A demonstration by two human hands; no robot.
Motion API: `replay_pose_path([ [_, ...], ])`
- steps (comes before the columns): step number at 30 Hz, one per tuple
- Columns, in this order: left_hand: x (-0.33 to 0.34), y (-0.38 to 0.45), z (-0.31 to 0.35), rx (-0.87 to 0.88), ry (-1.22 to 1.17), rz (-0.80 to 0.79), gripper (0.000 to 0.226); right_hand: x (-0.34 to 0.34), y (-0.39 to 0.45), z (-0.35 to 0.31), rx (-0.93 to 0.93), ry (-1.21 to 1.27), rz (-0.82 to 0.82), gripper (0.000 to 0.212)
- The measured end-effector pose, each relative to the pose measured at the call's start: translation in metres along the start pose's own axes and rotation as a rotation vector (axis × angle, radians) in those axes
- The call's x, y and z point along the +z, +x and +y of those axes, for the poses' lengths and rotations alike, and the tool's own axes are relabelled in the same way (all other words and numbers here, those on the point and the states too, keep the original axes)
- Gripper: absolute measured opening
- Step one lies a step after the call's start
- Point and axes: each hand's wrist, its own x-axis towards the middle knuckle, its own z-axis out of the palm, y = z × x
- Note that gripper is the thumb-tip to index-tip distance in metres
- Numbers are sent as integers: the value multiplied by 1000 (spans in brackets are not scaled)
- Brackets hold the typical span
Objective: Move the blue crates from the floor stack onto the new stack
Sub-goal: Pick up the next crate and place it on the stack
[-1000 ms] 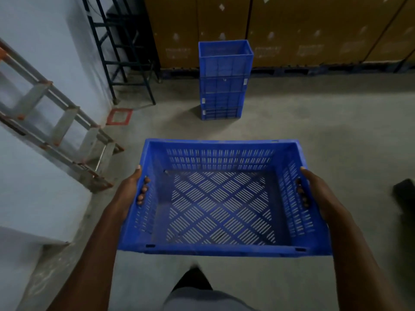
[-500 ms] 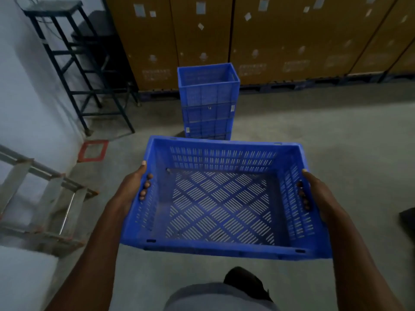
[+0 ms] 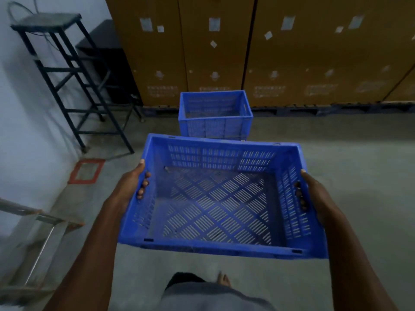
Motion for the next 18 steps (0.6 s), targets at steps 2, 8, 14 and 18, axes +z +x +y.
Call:
replay_pose_path([
  [2,6,29,17,-24,-10,25,50,13,37,-32,3,-42,-13,47],
  [8,34,149,72,-66,-33,23,53,46,166,-112,-24,-81,-41,52],
  [14,69,280,126,-61,-26,13,49,80,281,-180,-25,-72,1,57],
  [18,91,362,178,-45,-1,-15,50,96,343,-230,-32,-67,30,58],
])
